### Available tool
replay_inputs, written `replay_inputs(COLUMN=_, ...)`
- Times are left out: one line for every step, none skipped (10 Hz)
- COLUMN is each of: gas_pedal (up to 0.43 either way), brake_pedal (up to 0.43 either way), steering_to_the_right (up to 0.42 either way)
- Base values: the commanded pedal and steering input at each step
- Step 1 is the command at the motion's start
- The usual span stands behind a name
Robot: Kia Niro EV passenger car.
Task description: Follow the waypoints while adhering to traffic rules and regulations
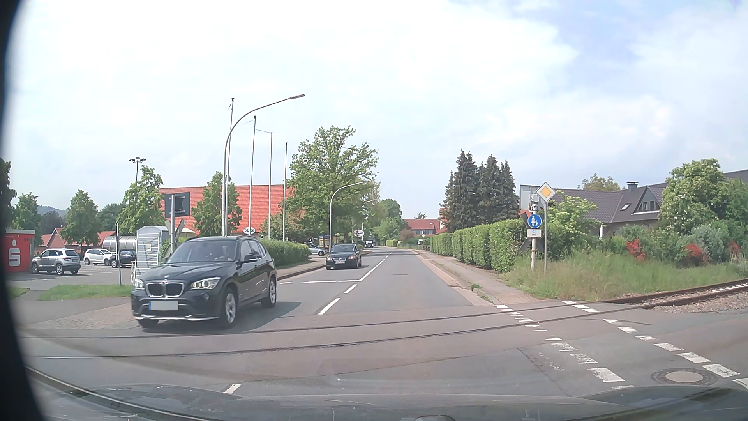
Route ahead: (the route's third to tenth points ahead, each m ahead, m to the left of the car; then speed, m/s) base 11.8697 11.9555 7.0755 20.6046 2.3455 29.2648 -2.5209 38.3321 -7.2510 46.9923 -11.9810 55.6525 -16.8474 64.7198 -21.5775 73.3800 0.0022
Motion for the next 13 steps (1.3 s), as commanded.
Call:
replay_inputs(gas_pedal=0.000, brake_pedal=0.000, steering_to_the_right=-0.010)
replay_inputs(gas_pedal=0.000, brake_pedal=0.000, steering_to_the_right=-0.010)
replay_inputs(gas_pedal=0.067, brake_pedal=0.000, steering_to_the_right=-0.010)
replay_inputs(gas_pedal=0.118, brake_pedal=0.000, steering_to_the_right=-0.011)
replay_inputs(gas_pedal=0.138, brake_pedal=0.000, steering_to_the_right=-0.010)
replay_inputs(gas_pedal=0.150, brake_pedal=0.000, steering_to_the_right=-0.011)
replay_inputs(gas_pedal=0.169, brake_pedal=0.000, steering_to_the_right=-0.011)
replay_inputs(gas_pedal=0.189, brake_pedal=0.000, steering_to_the_right=-0.010)
replay_inputs(gas_pedal=0.189, brake_pedal=0.000, steering_to_the_right=-0.011)
replay_inputs(gas_pedal=0.197, brake_pedal=0.000, steering_to_the_right=-0.010)
replay_inputs(gas_pedal=0.197, brake_pedal=0.000, steering_to_the_right=-0.010)
replay_inputs(gas_pedal=0.197, brake_pedal=0.000, steering_to_the_right=-0.010)
replay_inputs(gas_pedal=0.197, brake_pedal=0.000, steering_to_the_right=-0.010)
